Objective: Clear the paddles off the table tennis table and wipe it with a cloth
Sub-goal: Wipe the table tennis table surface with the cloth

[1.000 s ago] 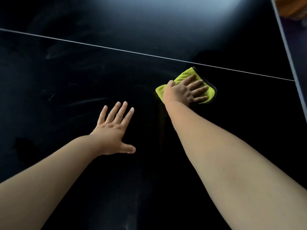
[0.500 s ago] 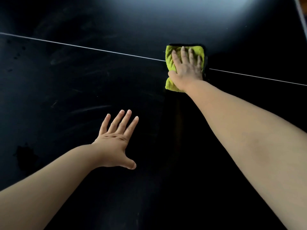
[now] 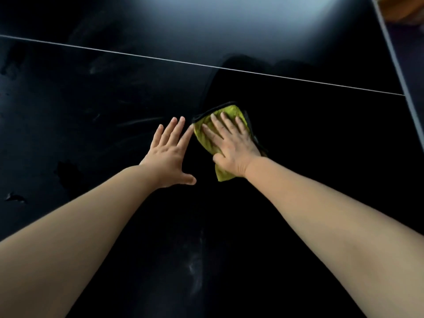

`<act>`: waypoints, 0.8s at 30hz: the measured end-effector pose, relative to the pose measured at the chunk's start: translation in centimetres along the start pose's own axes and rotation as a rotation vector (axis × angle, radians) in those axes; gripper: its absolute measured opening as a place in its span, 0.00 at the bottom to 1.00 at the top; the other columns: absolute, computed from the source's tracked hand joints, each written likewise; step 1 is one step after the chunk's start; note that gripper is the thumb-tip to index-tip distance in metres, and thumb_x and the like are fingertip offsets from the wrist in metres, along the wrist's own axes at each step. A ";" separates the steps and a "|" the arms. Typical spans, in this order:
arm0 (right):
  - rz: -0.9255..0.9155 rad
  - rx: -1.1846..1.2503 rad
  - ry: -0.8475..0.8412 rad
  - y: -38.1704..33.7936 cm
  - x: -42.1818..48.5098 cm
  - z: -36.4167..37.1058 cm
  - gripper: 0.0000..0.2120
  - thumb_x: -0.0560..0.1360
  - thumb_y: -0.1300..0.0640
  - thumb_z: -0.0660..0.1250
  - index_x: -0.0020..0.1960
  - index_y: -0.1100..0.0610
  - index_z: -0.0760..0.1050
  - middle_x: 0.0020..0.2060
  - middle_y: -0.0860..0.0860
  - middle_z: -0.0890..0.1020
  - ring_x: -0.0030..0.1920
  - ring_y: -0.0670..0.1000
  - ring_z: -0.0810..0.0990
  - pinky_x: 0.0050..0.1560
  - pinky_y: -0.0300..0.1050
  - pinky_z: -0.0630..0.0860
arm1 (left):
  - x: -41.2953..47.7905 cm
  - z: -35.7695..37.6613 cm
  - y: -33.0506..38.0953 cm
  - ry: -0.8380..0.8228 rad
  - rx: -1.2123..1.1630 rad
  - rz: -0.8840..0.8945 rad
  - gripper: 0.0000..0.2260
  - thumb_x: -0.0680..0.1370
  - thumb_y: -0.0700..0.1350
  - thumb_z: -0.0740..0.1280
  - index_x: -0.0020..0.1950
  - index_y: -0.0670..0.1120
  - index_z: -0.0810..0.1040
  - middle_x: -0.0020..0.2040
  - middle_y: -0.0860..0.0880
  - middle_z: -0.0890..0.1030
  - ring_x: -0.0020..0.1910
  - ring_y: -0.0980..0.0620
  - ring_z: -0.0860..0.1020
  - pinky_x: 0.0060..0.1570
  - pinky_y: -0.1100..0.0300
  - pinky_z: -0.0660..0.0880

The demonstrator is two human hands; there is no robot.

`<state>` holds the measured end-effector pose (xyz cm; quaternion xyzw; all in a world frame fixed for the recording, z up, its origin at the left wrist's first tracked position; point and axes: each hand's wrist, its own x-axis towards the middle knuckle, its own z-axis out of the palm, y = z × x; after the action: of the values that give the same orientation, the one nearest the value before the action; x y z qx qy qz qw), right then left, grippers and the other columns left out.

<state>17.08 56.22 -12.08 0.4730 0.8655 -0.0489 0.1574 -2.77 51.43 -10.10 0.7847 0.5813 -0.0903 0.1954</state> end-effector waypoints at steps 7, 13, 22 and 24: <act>0.035 -0.030 -0.060 -8.5 -10.8 2.8 0.37 0.69 0.40 0.37 0.76 0.45 0.28 0.77 0.51 0.32 0.76 0.55 0.30 0.75 0.61 0.35 | -9.3 2.8 2.5 0.188 0.112 -0.105 0.40 0.78 0.56 0.59 0.76 0.44 0.35 0.70 0.46 0.26 0.70 0.48 0.25 0.70 0.49 0.29; 0.102 -0.022 -0.071 -15.9 -19.9 5.2 0.39 0.70 0.41 0.41 0.78 0.47 0.33 0.78 0.53 0.37 0.78 0.57 0.35 0.75 0.61 0.36 | -19.2 4.7 0.8 0.112 0.140 -0.092 0.37 0.78 0.56 0.56 0.76 0.44 0.35 0.71 0.46 0.27 0.70 0.48 0.25 0.70 0.49 0.29; 0.274 0.094 -0.029 -26.4 -30.0 7.2 0.40 0.66 0.43 0.56 0.77 0.52 0.58 0.76 0.58 0.61 0.75 0.62 0.61 0.71 0.65 0.54 | -27.5 5.1 -1.9 0.103 0.096 -0.047 0.36 0.78 0.56 0.57 0.77 0.44 0.40 0.76 0.45 0.34 0.69 0.51 0.26 0.71 0.50 0.30; 0.344 0.111 -0.019 -28.6 -31.1 7.5 0.40 0.66 0.43 0.56 0.77 0.52 0.59 0.76 0.58 0.61 0.75 0.63 0.61 0.70 0.65 0.54 | -28.5 5.2 -2.5 0.104 0.080 -0.028 0.36 0.78 0.56 0.57 0.77 0.45 0.40 0.76 0.45 0.35 0.69 0.51 0.26 0.71 0.50 0.30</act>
<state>10.51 13.83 -11.14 0.6217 0.7661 -0.0735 0.1454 -13.42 24.92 -4.82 0.7872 0.5977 -0.0754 0.1319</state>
